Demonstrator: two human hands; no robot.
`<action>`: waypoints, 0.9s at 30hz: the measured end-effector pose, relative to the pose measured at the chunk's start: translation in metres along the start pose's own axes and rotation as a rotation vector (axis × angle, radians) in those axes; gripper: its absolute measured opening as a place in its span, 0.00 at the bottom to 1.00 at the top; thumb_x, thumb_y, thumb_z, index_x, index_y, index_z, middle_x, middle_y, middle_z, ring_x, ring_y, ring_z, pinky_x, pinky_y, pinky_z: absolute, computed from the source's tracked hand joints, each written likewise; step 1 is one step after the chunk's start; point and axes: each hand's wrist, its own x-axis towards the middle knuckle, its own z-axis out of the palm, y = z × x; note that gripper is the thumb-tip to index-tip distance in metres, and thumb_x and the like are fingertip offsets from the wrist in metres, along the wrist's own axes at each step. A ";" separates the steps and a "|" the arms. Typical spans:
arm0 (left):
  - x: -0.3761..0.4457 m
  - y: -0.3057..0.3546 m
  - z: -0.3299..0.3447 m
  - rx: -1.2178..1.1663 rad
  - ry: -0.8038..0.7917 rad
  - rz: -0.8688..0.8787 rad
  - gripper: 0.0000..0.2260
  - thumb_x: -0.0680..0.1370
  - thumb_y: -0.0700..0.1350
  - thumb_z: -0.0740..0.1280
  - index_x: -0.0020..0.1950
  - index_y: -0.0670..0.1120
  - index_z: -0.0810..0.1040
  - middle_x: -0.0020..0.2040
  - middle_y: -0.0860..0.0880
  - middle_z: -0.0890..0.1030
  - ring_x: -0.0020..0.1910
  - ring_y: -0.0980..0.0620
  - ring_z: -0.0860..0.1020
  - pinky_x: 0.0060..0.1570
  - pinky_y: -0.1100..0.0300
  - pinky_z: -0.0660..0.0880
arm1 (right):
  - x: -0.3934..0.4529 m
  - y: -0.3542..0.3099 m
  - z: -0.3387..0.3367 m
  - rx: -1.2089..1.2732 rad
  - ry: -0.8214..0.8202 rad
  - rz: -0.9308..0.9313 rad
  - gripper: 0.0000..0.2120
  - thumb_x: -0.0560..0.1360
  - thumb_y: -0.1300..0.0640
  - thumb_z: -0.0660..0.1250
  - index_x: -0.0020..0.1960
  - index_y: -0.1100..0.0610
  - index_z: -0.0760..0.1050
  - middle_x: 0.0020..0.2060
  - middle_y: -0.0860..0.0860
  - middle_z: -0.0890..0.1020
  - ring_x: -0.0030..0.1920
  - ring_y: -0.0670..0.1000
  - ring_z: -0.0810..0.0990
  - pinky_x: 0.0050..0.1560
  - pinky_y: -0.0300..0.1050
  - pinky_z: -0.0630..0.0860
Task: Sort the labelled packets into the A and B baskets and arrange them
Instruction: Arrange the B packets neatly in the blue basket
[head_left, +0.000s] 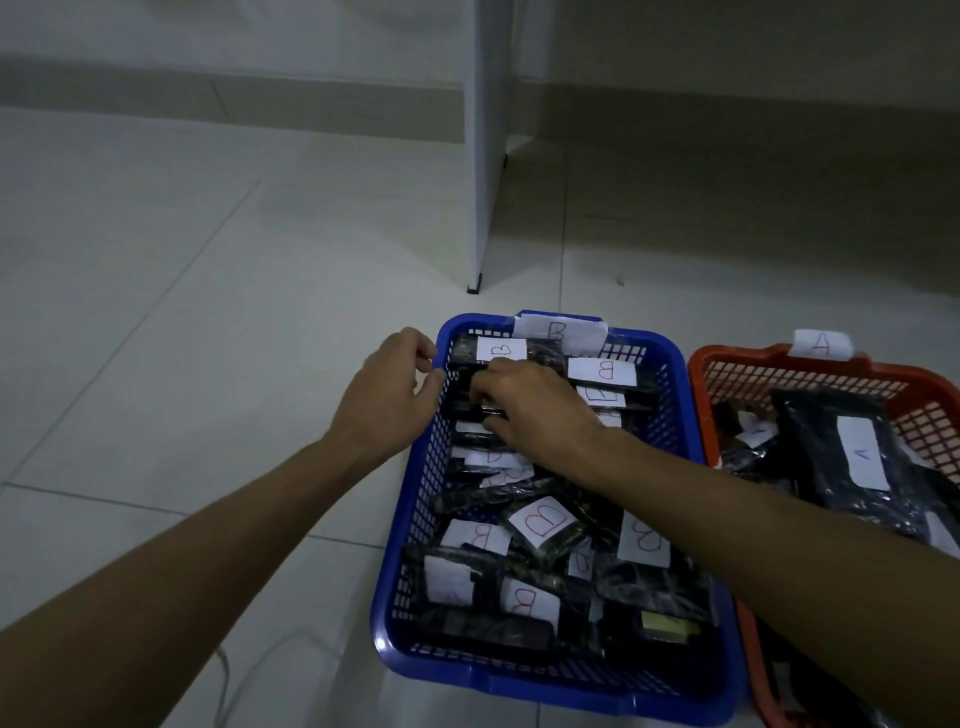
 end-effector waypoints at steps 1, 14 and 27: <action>-0.001 0.000 0.000 0.020 -0.005 0.041 0.07 0.79 0.46 0.65 0.55 0.47 0.71 0.49 0.53 0.75 0.43 0.58 0.72 0.38 0.65 0.68 | -0.004 0.001 -0.001 0.025 0.013 -0.010 0.14 0.74 0.57 0.72 0.59 0.54 0.77 0.55 0.50 0.79 0.55 0.52 0.78 0.54 0.50 0.77; -0.009 0.059 0.031 0.110 -0.580 0.374 0.08 0.75 0.53 0.71 0.51 0.51 0.80 0.40 0.58 0.80 0.37 0.62 0.76 0.39 0.65 0.72 | -0.086 0.044 -0.062 -0.188 -0.675 0.329 0.37 0.64 0.32 0.75 0.67 0.47 0.70 0.60 0.47 0.76 0.57 0.51 0.75 0.57 0.50 0.77; -0.010 0.075 0.034 -0.057 -0.592 0.223 0.10 0.75 0.51 0.71 0.55 0.51 0.80 0.42 0.56 0.82 0.36 0.64 0.77 0.36 0.70 0.71 | -0.101 0.045 -0.083 0.188 -0.595 0.338 0.14 0.75 0.47 0.71 0.57 0.49 0.73 0.50 0.46 0.78 0.47 0.45 0.78 0.43 0.39 0.74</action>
